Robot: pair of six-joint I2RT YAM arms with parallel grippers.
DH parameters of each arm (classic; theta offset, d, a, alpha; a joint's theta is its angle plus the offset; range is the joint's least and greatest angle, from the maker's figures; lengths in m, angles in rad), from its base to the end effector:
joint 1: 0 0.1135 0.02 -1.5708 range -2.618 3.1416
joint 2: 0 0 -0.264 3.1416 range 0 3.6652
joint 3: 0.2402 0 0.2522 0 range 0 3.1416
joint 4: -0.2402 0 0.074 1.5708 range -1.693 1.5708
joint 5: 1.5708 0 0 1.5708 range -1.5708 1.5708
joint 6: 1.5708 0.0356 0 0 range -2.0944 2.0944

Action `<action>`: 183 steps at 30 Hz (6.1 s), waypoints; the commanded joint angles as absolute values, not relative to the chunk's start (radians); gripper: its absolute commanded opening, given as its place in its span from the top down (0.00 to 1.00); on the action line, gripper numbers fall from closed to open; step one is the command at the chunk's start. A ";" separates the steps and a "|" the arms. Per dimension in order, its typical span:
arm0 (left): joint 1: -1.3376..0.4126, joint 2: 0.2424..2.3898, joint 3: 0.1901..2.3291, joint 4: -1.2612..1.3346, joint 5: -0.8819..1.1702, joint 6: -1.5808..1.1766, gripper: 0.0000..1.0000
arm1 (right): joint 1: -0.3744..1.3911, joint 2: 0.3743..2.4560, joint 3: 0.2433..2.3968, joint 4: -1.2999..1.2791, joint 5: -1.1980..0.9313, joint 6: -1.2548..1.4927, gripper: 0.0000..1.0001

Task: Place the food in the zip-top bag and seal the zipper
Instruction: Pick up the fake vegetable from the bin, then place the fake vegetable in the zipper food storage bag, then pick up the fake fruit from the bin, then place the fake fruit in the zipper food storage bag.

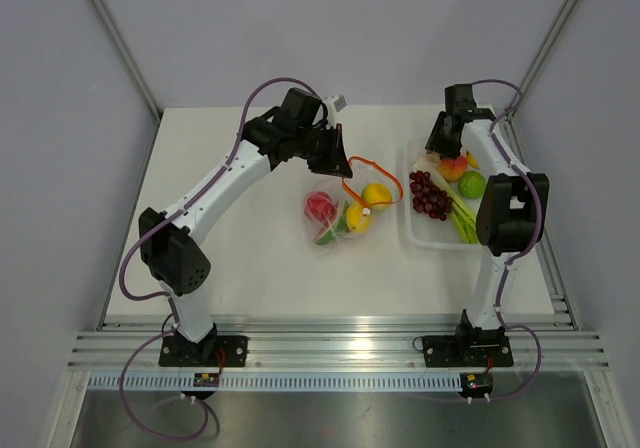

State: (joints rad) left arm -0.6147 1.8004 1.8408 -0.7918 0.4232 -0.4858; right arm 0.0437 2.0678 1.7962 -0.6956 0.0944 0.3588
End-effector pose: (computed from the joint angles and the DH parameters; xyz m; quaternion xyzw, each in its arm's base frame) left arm 0.3185 -0.2428 0.3677 0.1412 0.8895 -0.3679 0.2312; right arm 0.4598 0.0167 0.2475 0.1635 0.9397 0.0152 0.2999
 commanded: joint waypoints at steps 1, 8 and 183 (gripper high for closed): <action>-0.611 1.809 1.902 -0.759 0.475 -0.468 1.00 | 0.035 1.893 1.764 -0.684 0.109 0.376 0.79; -0.611 1.825 1.904 -0.793 0.500 -0.437 1.00 | 0.064 1.631 1.615 -0.725 0.042 0.371 0.78; -0.611 1.758 1.758 -0.663 0.551 -0.463 1.00 | 0.110 1.276 1.324 -0.719 0.158 0.433 0.37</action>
